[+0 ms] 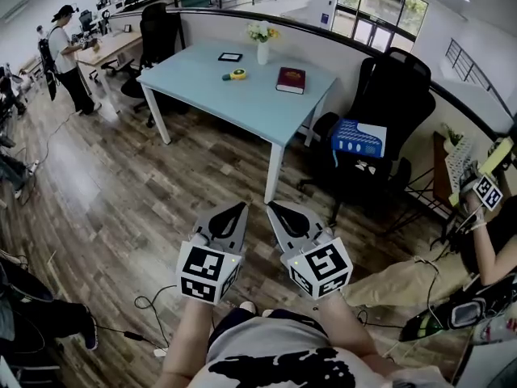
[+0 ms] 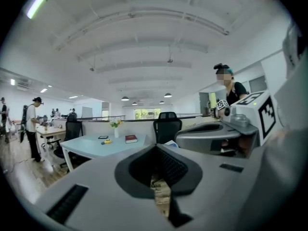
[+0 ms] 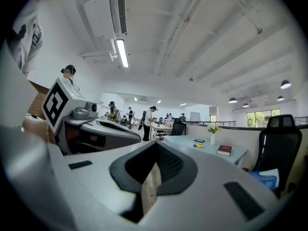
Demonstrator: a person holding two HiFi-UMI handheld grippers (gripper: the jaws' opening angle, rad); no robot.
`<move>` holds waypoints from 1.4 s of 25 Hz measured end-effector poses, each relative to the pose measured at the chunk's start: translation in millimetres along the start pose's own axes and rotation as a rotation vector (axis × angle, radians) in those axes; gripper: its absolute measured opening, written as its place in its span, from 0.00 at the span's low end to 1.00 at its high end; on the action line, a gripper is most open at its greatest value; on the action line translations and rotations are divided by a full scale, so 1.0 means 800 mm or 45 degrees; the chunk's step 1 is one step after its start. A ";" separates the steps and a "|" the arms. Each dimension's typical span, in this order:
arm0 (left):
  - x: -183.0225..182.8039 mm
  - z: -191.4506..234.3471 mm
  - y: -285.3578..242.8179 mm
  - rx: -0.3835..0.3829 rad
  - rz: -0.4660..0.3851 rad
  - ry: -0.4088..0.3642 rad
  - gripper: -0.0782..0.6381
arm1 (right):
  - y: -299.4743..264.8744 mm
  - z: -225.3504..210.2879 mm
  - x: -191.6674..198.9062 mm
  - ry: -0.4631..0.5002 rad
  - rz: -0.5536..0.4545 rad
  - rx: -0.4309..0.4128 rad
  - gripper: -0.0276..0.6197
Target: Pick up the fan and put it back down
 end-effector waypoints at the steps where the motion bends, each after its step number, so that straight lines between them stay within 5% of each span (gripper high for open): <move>1: 0.000 -0.003 0.002 0.038 -0.013 -0.018 0.13 | -0.001 0.005 -0.001 -0.003 -0.005 -0.017 0.05; 4: 0.003 -0.003 0.008 0.084 -0.030 -0.035 0.13 | -0.006 0.017 0.002 0.007 0.013 -0.042 0.05; 17: 0.036 0.053 0.023 0.013 0.021 -0.033 0.16 | -0.038 0.046 0.033 -0.020 0.085 -0.007 0.05; 22: 0.051 0.069 0.024 -0.012 0.040 0.001 0.34 | -0.049 0.053 0.041 -0.027 0.106 -0.001 0.05; 25: 0.050 0.080 0.018 -0.049 0.032 -0.006 0.54 | -0.058 0.048 0.043 -0.036 0.108 -0.005 0.05; 35: 0.048 0.135 -0.030 -0.094 0.030 0.002 0.56 | -0.115 -0.002 0.046 -0.029 0.111 0.001 0.05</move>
Point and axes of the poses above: the fingertips, and each gripper's own axes: y backward along the fingers, z to its left, x out of its underside, the point moved 2 cm from there along y, backward along the fingers, and after that the axes turned 1 degree about -y, right-handed, at the moved point
